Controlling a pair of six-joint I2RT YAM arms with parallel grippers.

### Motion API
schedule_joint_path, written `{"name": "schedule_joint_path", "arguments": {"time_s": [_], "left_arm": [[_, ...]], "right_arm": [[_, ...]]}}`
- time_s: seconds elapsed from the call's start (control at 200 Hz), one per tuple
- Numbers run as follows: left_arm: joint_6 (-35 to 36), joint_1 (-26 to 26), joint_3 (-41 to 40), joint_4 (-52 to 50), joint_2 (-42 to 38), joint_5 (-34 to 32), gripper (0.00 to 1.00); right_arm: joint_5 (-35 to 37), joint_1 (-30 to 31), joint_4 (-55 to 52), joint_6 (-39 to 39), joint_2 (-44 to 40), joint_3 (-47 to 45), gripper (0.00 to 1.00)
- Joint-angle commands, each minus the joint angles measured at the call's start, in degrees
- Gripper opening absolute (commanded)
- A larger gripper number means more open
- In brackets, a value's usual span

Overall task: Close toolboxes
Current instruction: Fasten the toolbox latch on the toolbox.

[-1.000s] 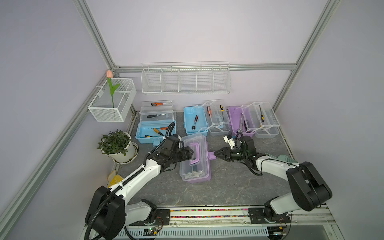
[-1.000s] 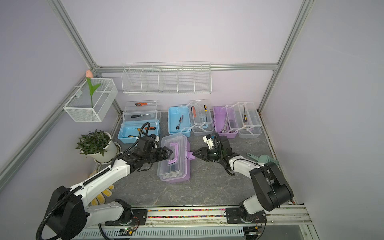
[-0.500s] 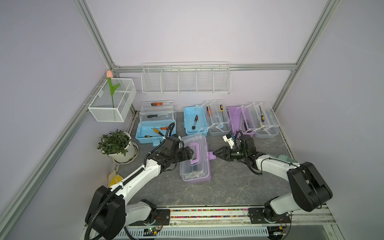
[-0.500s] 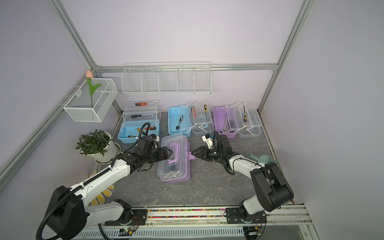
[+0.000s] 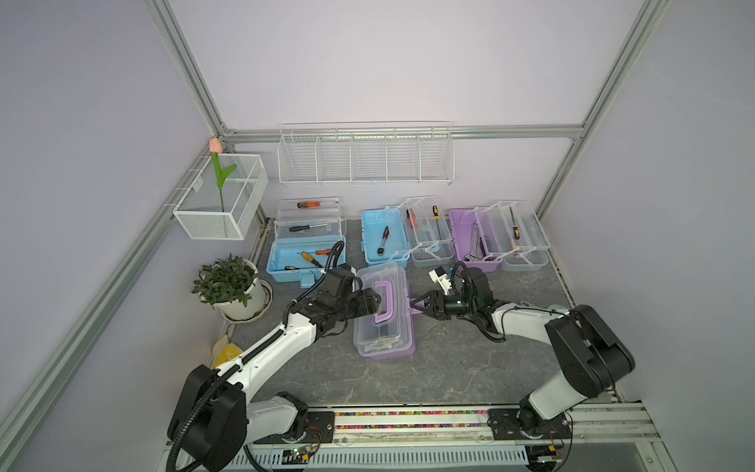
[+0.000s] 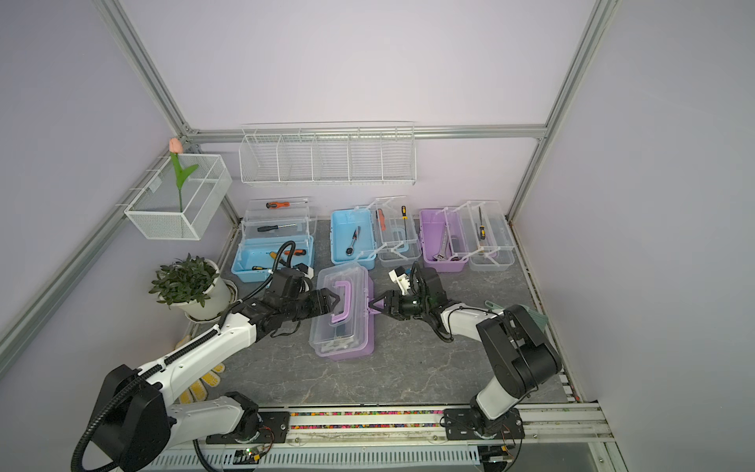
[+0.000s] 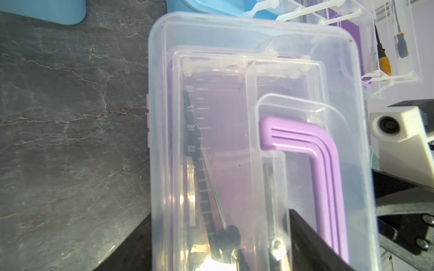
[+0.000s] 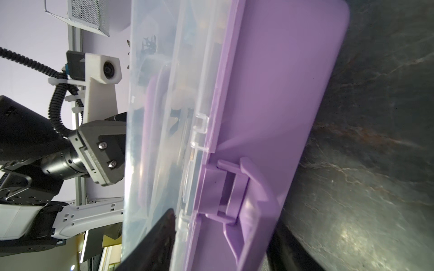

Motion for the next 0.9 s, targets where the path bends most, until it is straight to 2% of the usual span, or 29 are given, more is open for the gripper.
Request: {"name": "schedule_joint_path", "arguments": {"time_s": [0.0,0.125,0.205,0.275,0.415,0.56,0.69,0.895], "left_arm": [[0.62,-0.5,-2.56,-4.5,3.93,-1.8,0.52],[0.64,-1.16,-1.69,-4.49,4.89,-1.88,0.55],[0.54,-1.55,-1.06,-4.5,5.46,-1.88,0.65],[0.54,-1.98,-0.57,-4.7,5.89,-2.03,0.77],[0.41,-2.53,0.48,-5.42,5.87,-2.62,0.9],[0.54,-3.14,1.52,-6.54,5.24,-3.63,1.0],[0.79,-3.47,2.15,-7.16,5.04,-3.99,0.99],[0.54,-4.11,2.37,-6.72,5.27,-4.25,0.99]], "right_arm": [[-0.61,1.02,6.01,3.51,1.43,1.17,0.65],[0.07,1.41,9.54,5.68,1.78,0.63,0.68],[0.23,1.49,9.74,6.03,1.18,0.51,0.68],[0.19,1.46,8.8,5.7,0.36,0.48,0.68],[1.67,1.08,2.05,2.05,-2.05,0.91,0.69],[3.44,0.47,-3.53,-1.05,-4.08,0.72,0.69],[5.15,0.24,-9.67,-4.48,-6.03,1.65,0.69],[6.02,0.23,-13.3,-6.55,-6.94,2.08,0.68]]}}
